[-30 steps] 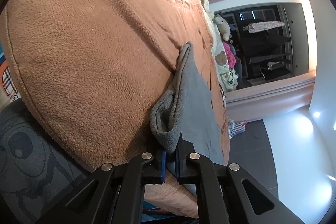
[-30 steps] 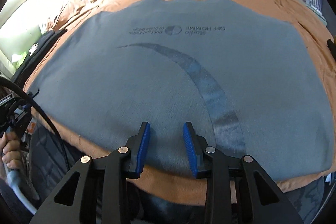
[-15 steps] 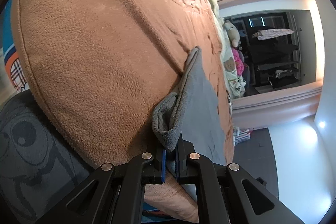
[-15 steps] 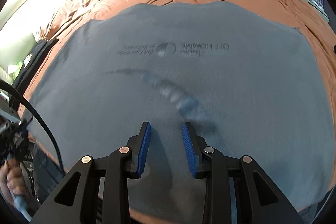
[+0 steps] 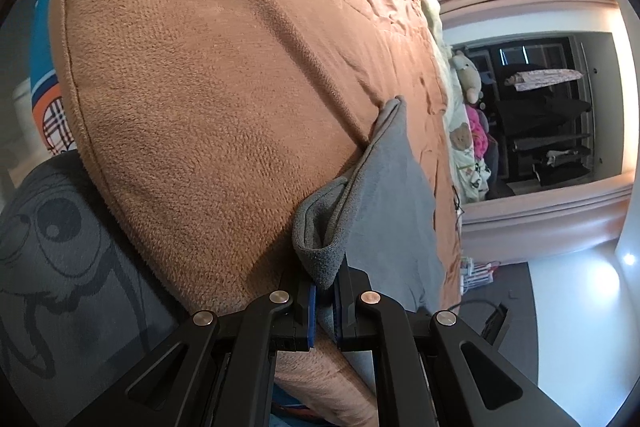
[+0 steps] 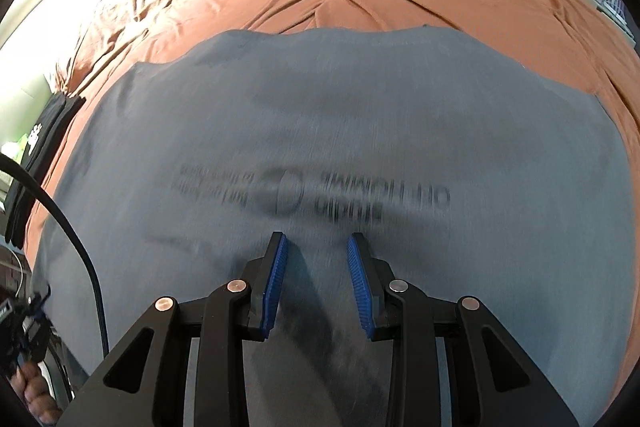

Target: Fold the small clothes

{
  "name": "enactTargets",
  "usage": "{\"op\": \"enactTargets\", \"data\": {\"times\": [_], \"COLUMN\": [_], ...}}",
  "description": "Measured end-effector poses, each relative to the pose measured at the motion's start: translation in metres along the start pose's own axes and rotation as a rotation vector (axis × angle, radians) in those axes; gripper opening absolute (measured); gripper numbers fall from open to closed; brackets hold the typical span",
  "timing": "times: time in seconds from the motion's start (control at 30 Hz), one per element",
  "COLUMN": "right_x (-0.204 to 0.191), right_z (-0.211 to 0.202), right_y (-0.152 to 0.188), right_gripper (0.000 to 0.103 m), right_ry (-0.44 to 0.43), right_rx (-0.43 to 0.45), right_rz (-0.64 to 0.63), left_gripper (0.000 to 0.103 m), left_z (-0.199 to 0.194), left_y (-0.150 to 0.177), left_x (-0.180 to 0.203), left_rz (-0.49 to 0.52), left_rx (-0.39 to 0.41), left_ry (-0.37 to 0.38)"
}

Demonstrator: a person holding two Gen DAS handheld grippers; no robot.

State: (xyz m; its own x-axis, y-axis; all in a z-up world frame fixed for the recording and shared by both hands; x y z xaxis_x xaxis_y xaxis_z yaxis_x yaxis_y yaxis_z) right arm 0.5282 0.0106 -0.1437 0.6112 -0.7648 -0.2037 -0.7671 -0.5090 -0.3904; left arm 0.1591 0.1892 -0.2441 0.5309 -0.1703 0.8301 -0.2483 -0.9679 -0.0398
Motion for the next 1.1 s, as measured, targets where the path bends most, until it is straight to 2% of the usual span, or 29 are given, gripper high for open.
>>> {"op": "enactTargets", "data": {"times": [0.3,0.73,0.9,1.1], "right_x": [0.004,0.009,0.006,0.005], "right_z": [0.012,0.028,0.016,0.003], "right_y": [-0.038,-0.068,-0.062,-0.022], "right_gripper": [0.029,0.029,0.029,0.029], "right_ry": [0.015,0.049,0.049,0.028], "right_rx": [0.009,0.028,0.028,0.015], "right_rz": [0.005,0.013,0.019,0.009], "left_gripper": [0.006,0.006,0.006,0.006], "left_z": [0.001,0.003,0.002,0.001], "left_y": [-0.001,-0.002,-0.002,-0.003], "left_x": [0.0,-0.001,-0.002,-0.001], "left_rz": [-0.019,-0.008,0.004,0.011], "left_rx": [-0.003,-0.001,-0.008,-0.015], "left_ry": [-0.017,-0.018,-0.01,0.004]}}
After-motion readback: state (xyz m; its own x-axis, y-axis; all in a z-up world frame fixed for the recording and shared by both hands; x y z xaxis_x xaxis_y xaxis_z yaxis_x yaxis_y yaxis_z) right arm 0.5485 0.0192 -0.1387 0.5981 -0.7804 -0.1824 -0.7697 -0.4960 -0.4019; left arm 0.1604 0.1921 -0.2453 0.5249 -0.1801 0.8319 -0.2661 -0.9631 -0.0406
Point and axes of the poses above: each gripper's, at about its wrist camera, not at the fingertips, and z roughly the way its jaws point, x to its right, y to its underside, the point moved 8 cm from there along z, roughly the way its jaws point, and after that the axes turned 10 degrees about -x, right-handed, at the moved point
